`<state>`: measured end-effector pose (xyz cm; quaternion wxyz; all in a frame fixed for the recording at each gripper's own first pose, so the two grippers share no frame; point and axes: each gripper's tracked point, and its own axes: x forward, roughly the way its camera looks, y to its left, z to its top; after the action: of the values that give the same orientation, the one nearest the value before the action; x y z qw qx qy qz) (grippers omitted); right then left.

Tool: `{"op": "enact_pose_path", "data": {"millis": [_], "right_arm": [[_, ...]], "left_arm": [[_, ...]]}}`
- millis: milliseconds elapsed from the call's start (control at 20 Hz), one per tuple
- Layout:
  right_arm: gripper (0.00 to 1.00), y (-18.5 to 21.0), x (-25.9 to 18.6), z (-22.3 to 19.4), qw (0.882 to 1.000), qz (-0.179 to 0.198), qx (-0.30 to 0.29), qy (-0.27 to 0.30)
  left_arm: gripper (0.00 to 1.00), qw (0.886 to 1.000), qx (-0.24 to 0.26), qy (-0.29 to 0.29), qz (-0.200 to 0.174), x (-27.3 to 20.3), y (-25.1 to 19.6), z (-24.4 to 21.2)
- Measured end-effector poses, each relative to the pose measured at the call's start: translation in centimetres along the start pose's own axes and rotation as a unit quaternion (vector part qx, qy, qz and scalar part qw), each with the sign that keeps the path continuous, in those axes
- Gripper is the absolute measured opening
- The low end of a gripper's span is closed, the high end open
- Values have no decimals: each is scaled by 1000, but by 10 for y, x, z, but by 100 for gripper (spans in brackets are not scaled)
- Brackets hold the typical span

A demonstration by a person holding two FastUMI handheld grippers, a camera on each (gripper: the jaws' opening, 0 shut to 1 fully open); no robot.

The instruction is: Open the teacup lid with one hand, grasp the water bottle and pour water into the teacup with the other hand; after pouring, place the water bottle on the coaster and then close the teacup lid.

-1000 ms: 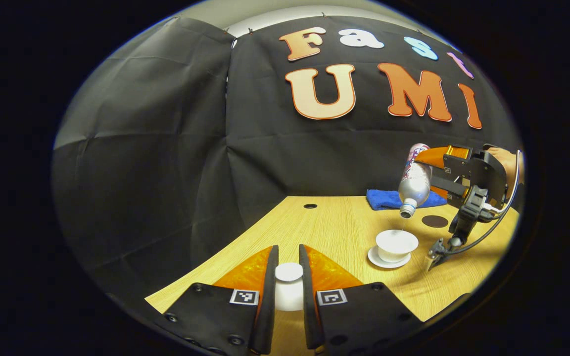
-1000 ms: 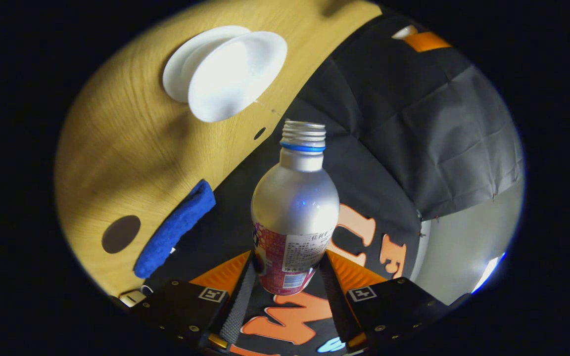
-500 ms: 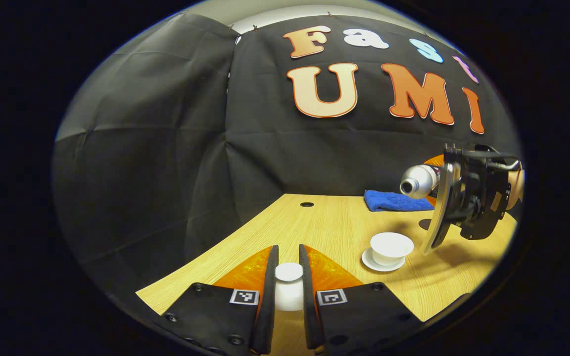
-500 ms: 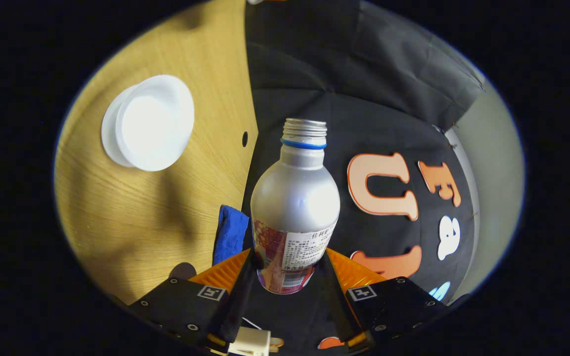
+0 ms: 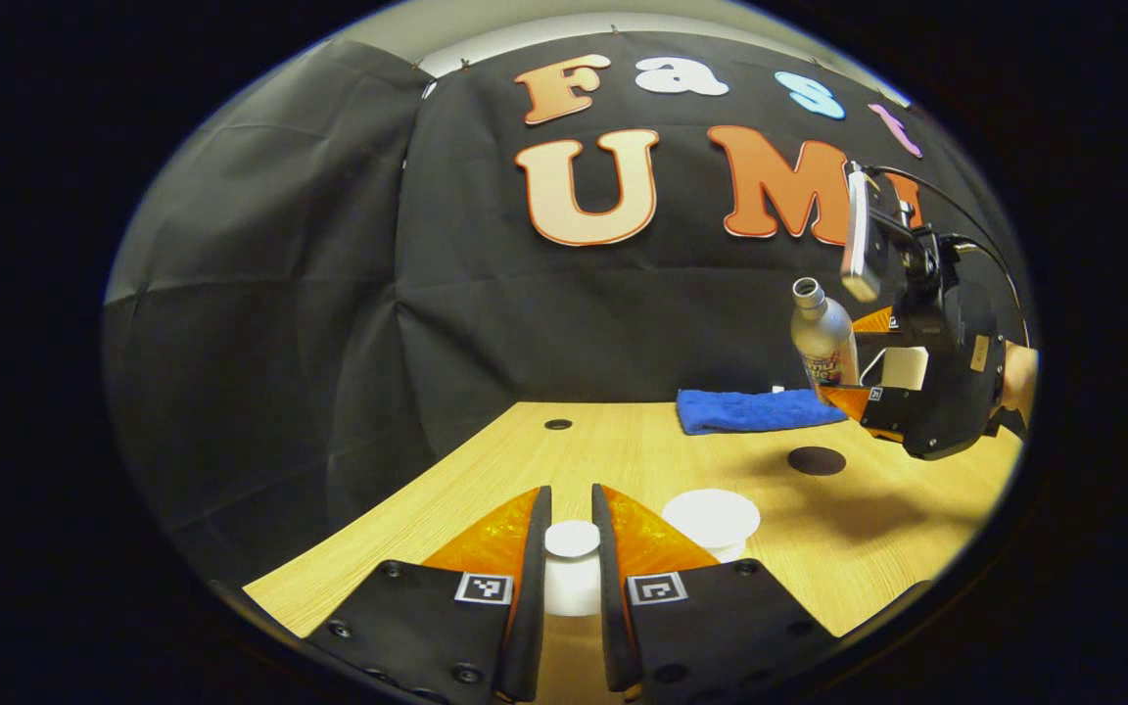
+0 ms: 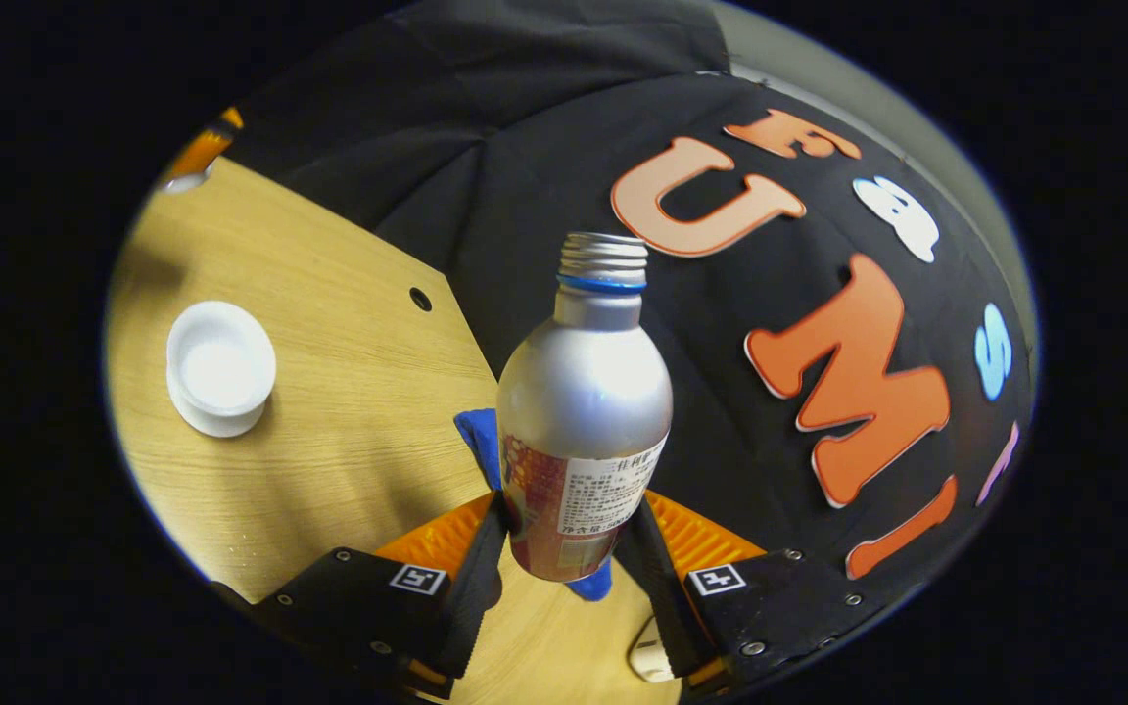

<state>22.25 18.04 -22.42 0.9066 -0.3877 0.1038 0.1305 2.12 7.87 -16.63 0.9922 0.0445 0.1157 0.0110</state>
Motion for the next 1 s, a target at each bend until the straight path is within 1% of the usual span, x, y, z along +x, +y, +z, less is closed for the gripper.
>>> {"op": "enact_pose_path", "data": {"millis": [100, 200, 250, 400, 550, 600, 850, 900, 950, 1000], "right_arm": [[75, 9, 10, -12, 997, 27, 73, 14], [75, 16, 13, -14, 987, 54, 147, 24], [75, 20, 15, -16, 981, 69, 181, 30], [75, 33, 26, -32, 959, 98, 260, 54], [75, 44, 31, -42, 935, 115, 327, 71], [75, 44, 33, -43, 929, 116, 345, 69], [75, 37, 35, -44, 912, 111, 390, 56], [75, 35, 33, -47, 912, 110, 390, 59], [75, 35, 34, -51, 914, 109, 385, 63], [75, 40, 38, -53, 916, 109, 379, 69]], "left_arm": [[29, 1000, 0, 0, -9, 6, -12, 1], [28, 1000, -1, 0, -18, 12, -23, 2], [24, 1000, -1, 1, -23, 14, -28, 3], [24, 999, 0, 2, -36, 23, -45, 2], [24, 999, -1, 1, -49, 31, -59, 4], [29, 999, -4, 1, -54, 34, -64, 2], [29, 997, -19, 8, -79, 50, -87, 0], [29, 996, -19, 10, -82, 53, -91, -1], [24, 996, -18, 13, -85, 56, -94, -2], [29, 996, -17, 17, -88, 59, -97, -4]]}}
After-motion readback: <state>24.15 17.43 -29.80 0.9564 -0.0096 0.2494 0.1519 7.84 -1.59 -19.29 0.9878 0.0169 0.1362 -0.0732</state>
